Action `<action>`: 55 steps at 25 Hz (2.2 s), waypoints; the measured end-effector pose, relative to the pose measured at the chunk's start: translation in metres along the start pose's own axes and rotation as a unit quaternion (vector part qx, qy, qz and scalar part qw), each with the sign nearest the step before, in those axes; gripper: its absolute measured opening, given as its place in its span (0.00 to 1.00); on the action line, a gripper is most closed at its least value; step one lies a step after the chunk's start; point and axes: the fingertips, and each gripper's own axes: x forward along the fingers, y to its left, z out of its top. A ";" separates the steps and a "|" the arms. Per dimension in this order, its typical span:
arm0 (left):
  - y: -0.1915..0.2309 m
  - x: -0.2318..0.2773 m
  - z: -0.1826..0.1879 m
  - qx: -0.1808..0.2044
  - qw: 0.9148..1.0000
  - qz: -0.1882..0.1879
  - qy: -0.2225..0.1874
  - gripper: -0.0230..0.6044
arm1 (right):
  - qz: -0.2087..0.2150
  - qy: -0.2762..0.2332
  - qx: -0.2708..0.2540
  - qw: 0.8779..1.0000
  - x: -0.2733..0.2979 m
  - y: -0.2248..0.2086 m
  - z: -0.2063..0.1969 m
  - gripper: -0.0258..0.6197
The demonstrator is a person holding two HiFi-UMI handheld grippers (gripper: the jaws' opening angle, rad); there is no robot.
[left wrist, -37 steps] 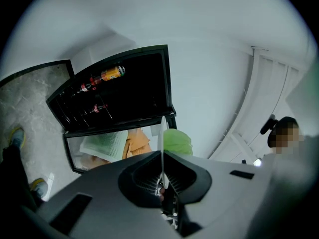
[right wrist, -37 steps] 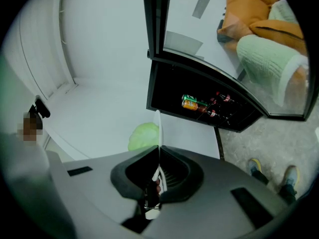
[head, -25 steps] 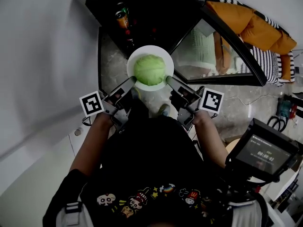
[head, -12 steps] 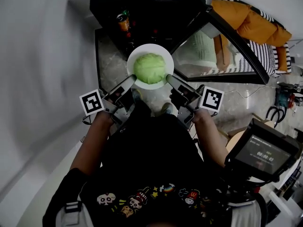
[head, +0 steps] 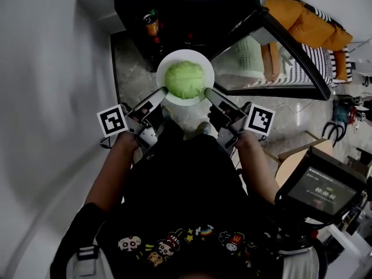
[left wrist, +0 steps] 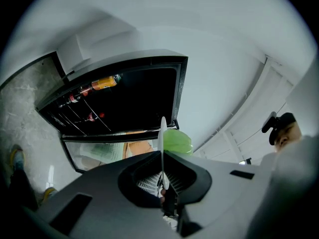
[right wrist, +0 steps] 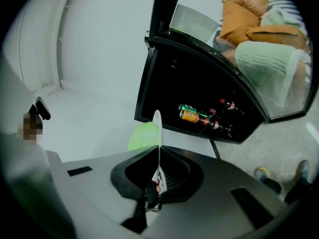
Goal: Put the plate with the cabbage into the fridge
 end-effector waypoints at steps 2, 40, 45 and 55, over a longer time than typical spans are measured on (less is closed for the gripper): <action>0.001 0.000 0.000 0.000 1.000 0.001 0.002 0.06 | -0.001 -0.002 0.002 1.000 0.000 -0.001 0.000 0.06; -0.007 0.001 0.000 0.025 0.998 0.051 0.017 0.06 | 0.001 0.000 0.006 1.000 -0.001 -0.002 0.002 0.06; -0.016 0.002 0.001 0.027 0.998 0.047 0.011 0.06 | -0.002 -0.017 0.011 1.000 -0.002 0.003 0.005 0.06; -0.018 0.001 0.001 0.035 0.997 0.062 0.001 0.06 | -0.003 -0.019 0.007 1.000 -0.003 0.004 0.005 0.06</action>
